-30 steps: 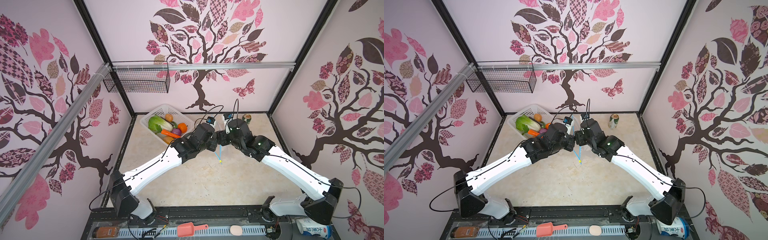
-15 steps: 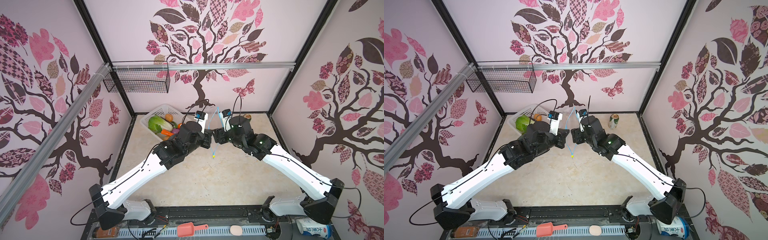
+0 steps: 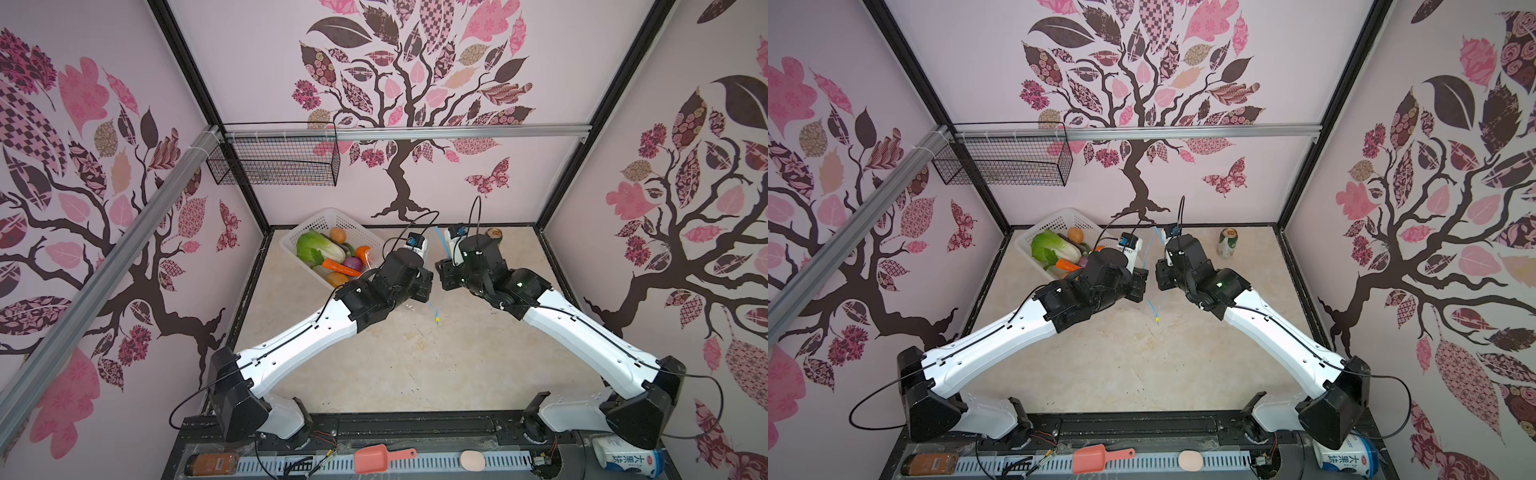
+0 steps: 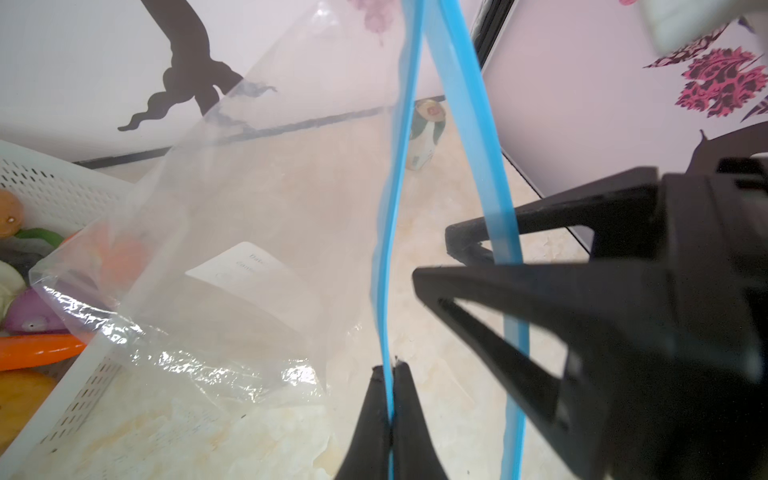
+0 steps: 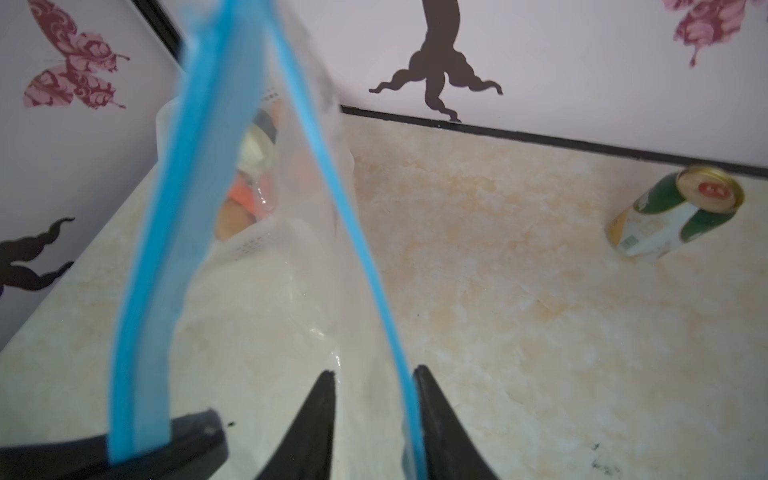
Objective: Place the food in the zip-top bag and seal the zipper
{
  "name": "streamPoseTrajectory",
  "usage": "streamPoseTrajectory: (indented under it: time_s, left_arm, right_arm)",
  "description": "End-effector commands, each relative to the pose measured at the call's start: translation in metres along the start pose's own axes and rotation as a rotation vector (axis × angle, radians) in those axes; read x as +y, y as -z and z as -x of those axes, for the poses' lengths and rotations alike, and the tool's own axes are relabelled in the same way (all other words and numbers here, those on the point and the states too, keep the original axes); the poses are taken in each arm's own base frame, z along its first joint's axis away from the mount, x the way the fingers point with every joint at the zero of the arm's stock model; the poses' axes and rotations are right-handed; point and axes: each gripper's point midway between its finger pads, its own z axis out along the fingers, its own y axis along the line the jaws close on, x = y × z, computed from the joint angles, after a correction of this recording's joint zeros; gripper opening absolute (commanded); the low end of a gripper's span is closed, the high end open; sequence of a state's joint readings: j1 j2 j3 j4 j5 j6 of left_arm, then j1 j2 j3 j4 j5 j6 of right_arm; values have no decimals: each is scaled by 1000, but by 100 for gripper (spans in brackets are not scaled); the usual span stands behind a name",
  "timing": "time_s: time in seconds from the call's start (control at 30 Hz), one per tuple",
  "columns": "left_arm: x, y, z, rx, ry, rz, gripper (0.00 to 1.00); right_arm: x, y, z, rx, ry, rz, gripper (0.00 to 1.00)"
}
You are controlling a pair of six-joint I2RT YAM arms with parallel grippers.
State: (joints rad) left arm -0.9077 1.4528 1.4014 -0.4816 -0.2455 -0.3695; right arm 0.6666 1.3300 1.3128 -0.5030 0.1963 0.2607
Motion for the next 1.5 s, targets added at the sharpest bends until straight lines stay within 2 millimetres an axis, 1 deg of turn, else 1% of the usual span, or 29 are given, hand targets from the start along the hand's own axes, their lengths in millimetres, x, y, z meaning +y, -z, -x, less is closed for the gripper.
streamPoseTrajectory:
  time_s: [0.0, 0.03, 0.07, 0.13, 0.17, 0.23, 0.3, 0.4, 0.5, 0.53, 0.57, 0.63, 0.7, 0.73, 0.77, 0.83, 0.9, 1.0, 1.1, 1.17, 1.3, 1.4, 1.47]
  left_arm:
    - [6, 7, 5, -37, 7, 21, 0]
    - [7, 8, 5, -38, 7, 22, 0]
    - [6, 8, 6, -42, 5, 19, 0]
    - [3, 7, 7, -34, 1, 5, 0]
    - [-2, 5, 7, -27, -2, -17, 0]
    - [-16, 1, 10, -13, 0, -77, 0]
    - [-35, -4, 14, 8, 10, -160, 0]
    - [-60, -10, 17, 34, 36, -279, 0]
    - [-80, -13, 15, 51, 68, -387, 0]
    - [-84, -13, 13, 58, 72, -409, 0]
    - [-87, -14, 10, 64, 76, -436, 0]
    - [-89, -17, 3, 79, 91, -464, 0]
    - [-78, -27, -8, 112, 148, -477, 0]
    - [-71, -33, -13, 131, 187, -477, 0]
    - [-61, -41, -20, 160, 231, -471, 0]
    - [-43, -52, -37, 204, 278, -442, 0]
    - [-25, -62, -55, 240, 289, -377, 0]
    - [-5, -68, -77, 287, 285, -278, 0]
    - [13, -68, -94, 327, 271, -186, 0]
    - [26, -65, -100, 340, 240, -118, 0]
    - [57, -52, -104, 340, 165, 45, 0]
    - [79, -42, -104, 337, 101, 160, 0]
    - [89, -38, -104, 340, 70, 214, 0]
  right_arm:
    - [-18, 8, -2, 7, -13, -42, 8]
    - [-21, 9, -2, 6, -12, -46, 2]
    - [-24, 13, 0, -2, -8, -53, 0]
    - [-33, 22, 5, -20, 0, -83, 0]
    - [-37, 28, 9, -37, 9, -98, 0]
    - [-44, 42, 15, -56, 39, -129, 0]
    - [-51, 56, 20, -67, 69, -168, 0]
    - [-62, 75, 19, -55, 94, -218, 0]
    - [-65, 92, 18, -54, 88, -218, 0]
    - [-64, 97, 19, -65, 78, -205, 0]
    - [-61, 104, 21, -82, 64, -180, 0]
    - [-49, 113, 24, -107, 38, -99, 0]
    - [-32, 113, 24, -110, 24, 0, 0]
    - [-25, 109, 22, -103, 23, 41, 0]
    - [-19, 101, 17, -86, 20, 73, 0]
    - [-11, 81, 3, -30, 13, 108, 0]
    - [-7, 54, -17, 42, 6, 122, 0]
    - [-5, 17, -48, 139, -18, 123, 0]
    - [3, -9, -69, 197, -61, 160, 0]
    - [13, -16, -74, 200, -90, 215, 0]
    - [22, -20, -68, 156, -130, 279, 0]
    - [14, -25, -66, 141, -154, 258, 0]
    - [8, -26, -64, 132, -157, 229, 0]
